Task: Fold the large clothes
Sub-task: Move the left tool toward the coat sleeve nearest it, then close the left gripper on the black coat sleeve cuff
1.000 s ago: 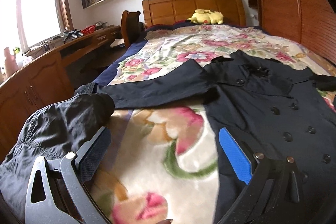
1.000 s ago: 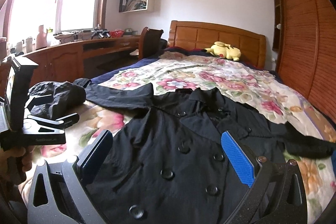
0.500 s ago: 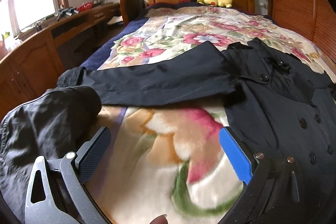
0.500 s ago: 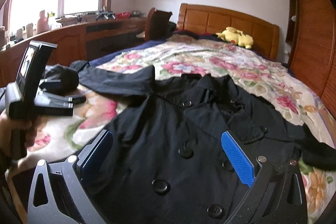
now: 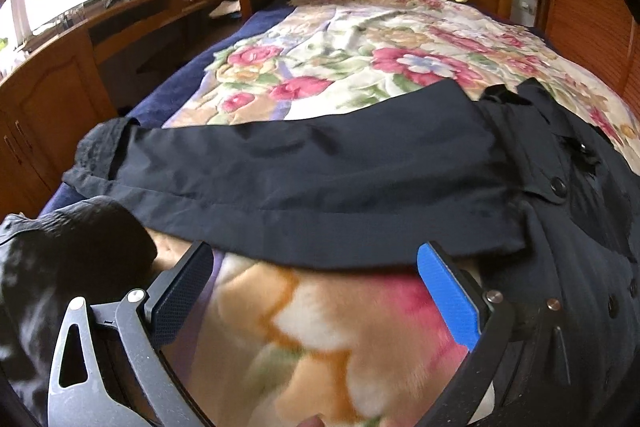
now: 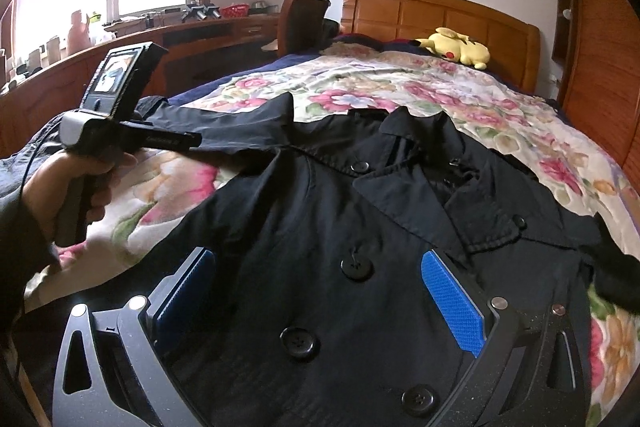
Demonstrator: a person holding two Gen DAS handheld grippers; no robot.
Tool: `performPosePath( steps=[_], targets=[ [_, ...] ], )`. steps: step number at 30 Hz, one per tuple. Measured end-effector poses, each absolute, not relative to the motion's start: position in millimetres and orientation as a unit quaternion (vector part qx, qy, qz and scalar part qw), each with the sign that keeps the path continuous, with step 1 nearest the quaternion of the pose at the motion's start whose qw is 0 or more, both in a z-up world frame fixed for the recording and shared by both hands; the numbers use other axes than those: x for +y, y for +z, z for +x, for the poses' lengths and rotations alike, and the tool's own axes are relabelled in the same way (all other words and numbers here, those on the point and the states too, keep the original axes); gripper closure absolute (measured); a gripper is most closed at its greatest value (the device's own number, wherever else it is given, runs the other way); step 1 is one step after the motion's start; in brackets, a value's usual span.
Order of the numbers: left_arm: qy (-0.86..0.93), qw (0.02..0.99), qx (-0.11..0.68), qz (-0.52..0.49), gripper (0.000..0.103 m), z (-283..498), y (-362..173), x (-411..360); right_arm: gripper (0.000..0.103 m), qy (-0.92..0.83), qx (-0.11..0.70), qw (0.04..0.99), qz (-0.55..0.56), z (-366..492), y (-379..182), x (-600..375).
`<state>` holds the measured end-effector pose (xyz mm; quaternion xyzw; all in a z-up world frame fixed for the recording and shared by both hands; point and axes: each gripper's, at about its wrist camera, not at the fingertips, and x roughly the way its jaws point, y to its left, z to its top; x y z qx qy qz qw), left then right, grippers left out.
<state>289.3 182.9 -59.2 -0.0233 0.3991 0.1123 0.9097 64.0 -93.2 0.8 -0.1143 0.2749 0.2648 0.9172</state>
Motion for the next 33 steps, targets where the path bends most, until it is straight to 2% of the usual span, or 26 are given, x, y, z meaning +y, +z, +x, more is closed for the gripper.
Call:
performPosePath(
  steps=[2,6,22,24,25,26,27,28,29,30,31,32,33],
  targets=[
    [0.115,0.905,0.407,-0.039,0.006,298.2,-62.4,190.1,0.000,0.265,0.278,0.916,-0.113,65.6,-0.2,-92.5],
    [0.120,0.900,0.416,-0.063,0.010,309.9,-66.5,200.9,0.000,0.263,0.276,0.918,-0.111,64.9,0.1,-93.2],
    [0.145,0.870,0.460,-0.104,0.010,315.6,-93.6,223.9,0.000,0.266,0.277,0.917,-0.106,66.6,-1.4,-96.4],
    [0.133,0.871,0.460,-0.114,0.015,316.7,-94.3,225.0,0.000,0.266,0.279,0.917,-0.105,67.0,-1.8,-96.7],
    [0.126,0.871,0.459,-0.121,0.021,317.4,-94.4,225.6,0.000,0.266,0.279,0.917,-0.105,67.0,-1.9,-96.6],
    [0.119,0.872,0.458,-0.127,0.032,317.7,-94.0,226.1,0.000,0.266,0.280,0.916,-0.105,67.0,-2.3,-96.4],
    [0.116,0.872,0.458,-0.130,0.035,318.8,-93.6,226.0,0.000,0.266,0.281,0.916,-0.105,67.1,-2.5,-96.2],
    [0.117,0.872,0.457,-0.131,0.046,319.1,-92.5,226.1,0.000,0.266,0.281,0.916,-0.105,67.2,-2.6,-95.8],
    [0.111,0.873,0.456,-0.131,0.064,320.4,-91.5,225.1,0.000,0.266,0.281,0.916,-0.105,67.3,-2.6,-95.8],
    [0.101,0.875,0.455,-0.133,0.073,321.3,-89.9,223.8,0.000,0.266,0.281,0.916,-0.104,67.3,-2.5,-96.0],
    [0.092,0.876,0.454,-0.136,0.090,321.5,-88.4,222.1,0.000,0.266,0.281,0.916,-0.104,67.9,-2.1,-96.7],
    [0.087,0.877,0.452,-0.136,0.096,321.0,-85.8,219.4,0.000,0.265,0.281,0.917,-0.103,68.1,-2.0,-96.8],
    [0.085,0.882,0.445,-0.128,0.098,319.3,-81.3,214.8,0.000,0.265,0.281,0.917,-0.103,68.1,-1.8,-97.0]
  ],
)
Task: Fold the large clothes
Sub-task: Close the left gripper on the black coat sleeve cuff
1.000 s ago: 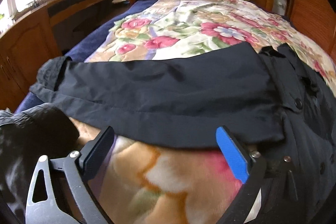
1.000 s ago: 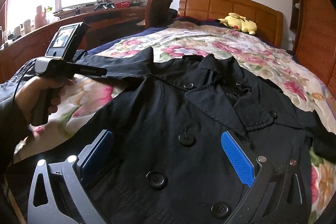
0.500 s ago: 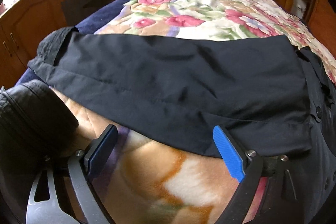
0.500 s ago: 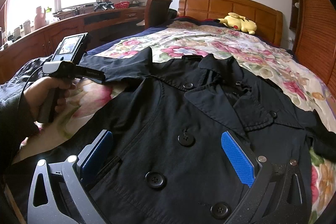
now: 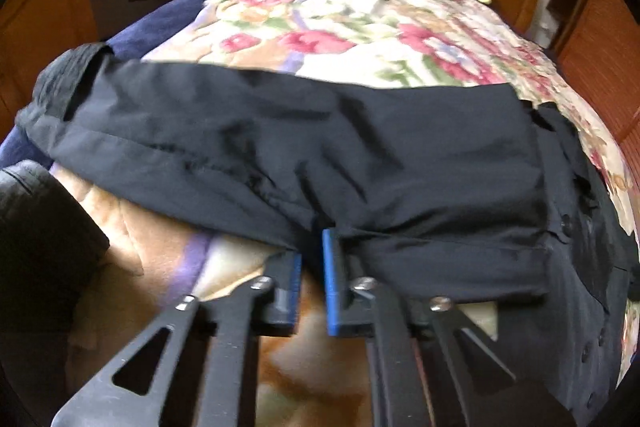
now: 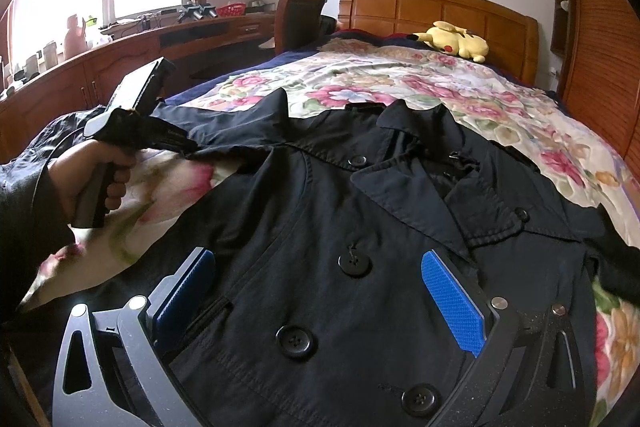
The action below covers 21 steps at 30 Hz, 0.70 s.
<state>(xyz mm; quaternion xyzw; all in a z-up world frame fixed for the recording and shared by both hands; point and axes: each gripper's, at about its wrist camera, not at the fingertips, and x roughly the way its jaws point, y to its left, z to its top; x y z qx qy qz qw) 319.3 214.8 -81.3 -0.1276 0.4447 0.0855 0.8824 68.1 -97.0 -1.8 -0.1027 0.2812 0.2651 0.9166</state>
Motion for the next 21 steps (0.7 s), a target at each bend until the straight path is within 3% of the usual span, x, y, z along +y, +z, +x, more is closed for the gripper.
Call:
performPosePath(
  steps=[12,21],
  targets=[
    [-0.002,0.936,0.353,-0.008,0.101,278.9,15.1,101.5,0.000,0.247,0.254,0.931,-0.087,53.7,17.2,-130.0],
    [-0.059,0.936,0.342,0.060,0.101,237.0,19.4,27.2,0.000,0.223,0.252,0.938,-0.083,44.8,14.1,-155.2]
  ],
)
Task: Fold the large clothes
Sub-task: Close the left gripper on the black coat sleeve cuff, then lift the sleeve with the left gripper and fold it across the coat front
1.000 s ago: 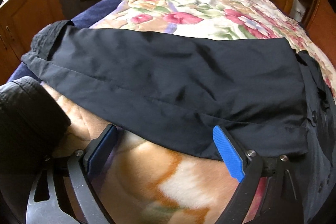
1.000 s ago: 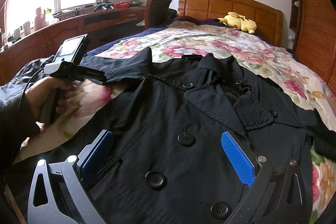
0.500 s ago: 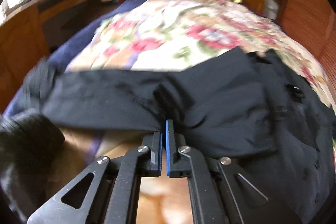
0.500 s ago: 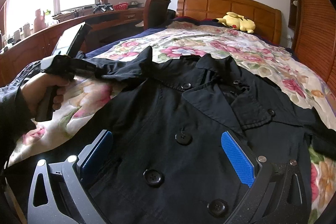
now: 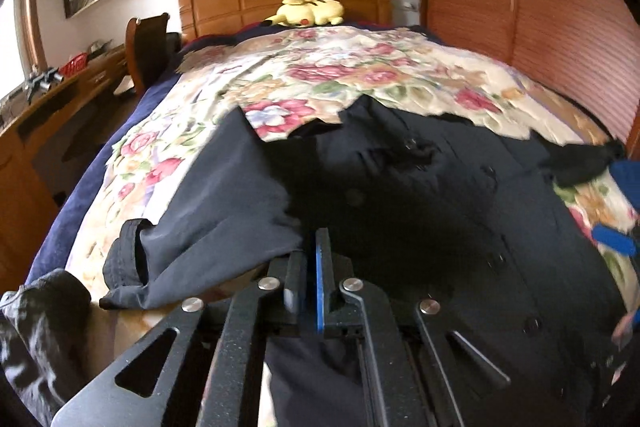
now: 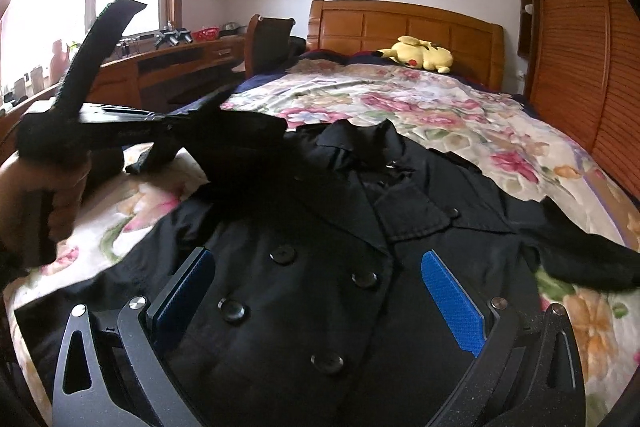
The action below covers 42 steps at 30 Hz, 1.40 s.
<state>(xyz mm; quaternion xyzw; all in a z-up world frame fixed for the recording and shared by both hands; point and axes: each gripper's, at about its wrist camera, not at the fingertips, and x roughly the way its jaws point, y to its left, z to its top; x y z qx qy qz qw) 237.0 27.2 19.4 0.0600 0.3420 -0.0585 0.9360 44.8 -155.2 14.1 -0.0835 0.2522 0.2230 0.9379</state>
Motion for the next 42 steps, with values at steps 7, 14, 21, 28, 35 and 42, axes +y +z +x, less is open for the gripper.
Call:
performPosePath(
  steps=[7,14,21,28,35,42],
  targets=[
    [-0.067,0.926,0.367,0.057,0.085,204.6,-5.4,25.7,0.000,0.226,0.253,0.936,-0.097,39.3,14.6,-155.7],
    [-0.072,0.929,0.360,0.051,0.056,167.5,-7.1,38.4,0.000,0.232,0.249,0.935,-0.097,37.7,15.7,-159.5],
    [-0.038,0.934,0.352,0.054,0.026,160.7,-13.0,70.3,0.000,0.235,0.251,0.934,-0.099,38.1,14.3,-157.0],
    [0.002,0.927,0.371,0.057,0.025,183.5,-32.1,99.3,0.000,0.240,0.254,0.931,-0.105,40.9,12.0,-151.8],
    [0.037,0.914,0.403,0.038,0.025,219.5,-55.7,131.1,0.000,0.242,0.257,0.929,-0.113,42.6,9.4,-148.6],
    [0.057,0.898,0.436,0.027,0.026,250.8,-73.0,148.1,0.000,0.243,0.259,0.928,-0.116,45.4,9.0,-148.2]
  ],
)
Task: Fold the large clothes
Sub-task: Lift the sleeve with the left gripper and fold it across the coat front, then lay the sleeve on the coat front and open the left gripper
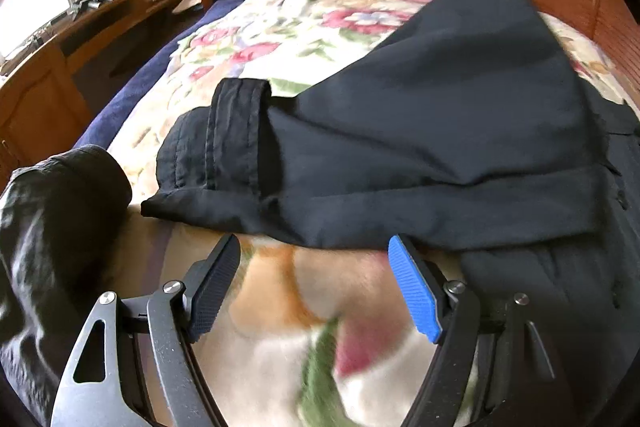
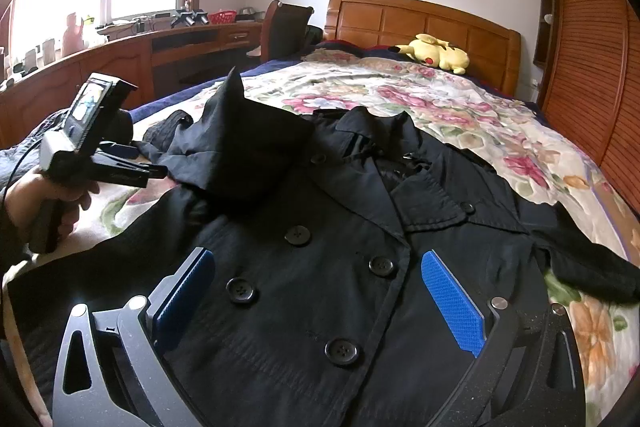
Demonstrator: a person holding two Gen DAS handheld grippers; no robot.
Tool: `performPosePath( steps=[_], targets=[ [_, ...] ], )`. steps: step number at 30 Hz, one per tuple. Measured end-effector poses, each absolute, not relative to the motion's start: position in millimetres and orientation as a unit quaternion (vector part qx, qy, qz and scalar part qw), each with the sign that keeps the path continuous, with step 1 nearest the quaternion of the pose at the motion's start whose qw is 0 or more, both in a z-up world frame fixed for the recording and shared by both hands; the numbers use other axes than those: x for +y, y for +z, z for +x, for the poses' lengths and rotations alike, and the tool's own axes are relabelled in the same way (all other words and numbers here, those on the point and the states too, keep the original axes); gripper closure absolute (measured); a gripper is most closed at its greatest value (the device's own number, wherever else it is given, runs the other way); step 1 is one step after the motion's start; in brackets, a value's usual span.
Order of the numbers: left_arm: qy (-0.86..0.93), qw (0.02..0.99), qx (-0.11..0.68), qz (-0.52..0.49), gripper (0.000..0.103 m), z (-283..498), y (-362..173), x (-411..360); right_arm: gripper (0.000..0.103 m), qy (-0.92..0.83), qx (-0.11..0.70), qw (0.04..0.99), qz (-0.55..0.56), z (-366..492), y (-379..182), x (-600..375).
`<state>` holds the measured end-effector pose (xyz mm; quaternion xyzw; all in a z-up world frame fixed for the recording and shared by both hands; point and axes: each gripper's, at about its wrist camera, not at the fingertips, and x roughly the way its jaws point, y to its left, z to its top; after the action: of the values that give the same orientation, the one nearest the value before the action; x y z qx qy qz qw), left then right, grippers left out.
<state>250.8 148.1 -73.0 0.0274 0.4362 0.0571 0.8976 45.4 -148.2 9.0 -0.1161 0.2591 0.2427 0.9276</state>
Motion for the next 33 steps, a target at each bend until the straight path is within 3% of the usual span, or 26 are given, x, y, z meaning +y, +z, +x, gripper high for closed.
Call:
performPosePath(
  steps=[7,9,15,17,19,33],
  targets=[
    [0.057,0.893,0.446,0.023,0.026,268.3,-81.0,151.9,0.000,0.244,0.261,0.926,-0.119,47.8,8.8,-147.7],
    [0.052,0.893,0.447,0.022,0.031,270.3,-82.3,150.3,0.000,0.245,0.261,0.926,-0.120,48.1,8.6,-147.4],
    [0.028,0.890,0.453,0.033,0.068,274.5,-84.2,141.7,0.000,0.246,0.262,0.925,-0.121,46.7,8.9,-147.5],
    [0.030,0.891,0.452,0.038,0.091,272.9,-81.8,138.6,0.000,0.246,0.263,0.925,-0.120,47.1,8.8,-147.4],
    [0.036,0.892,0.448,0.044,0.097,269.7,-77.7,136.9,0.000,0.249,0.265,0.924,-0.120,46.7,8.2,-147.9],
    [-0.035,0.943,0.326,0.059,0.099,208.3,12.3,56.6,0.001,0.251,0.262,0.924,-0.122,41.6,16.9,-167.8]
  ],
)
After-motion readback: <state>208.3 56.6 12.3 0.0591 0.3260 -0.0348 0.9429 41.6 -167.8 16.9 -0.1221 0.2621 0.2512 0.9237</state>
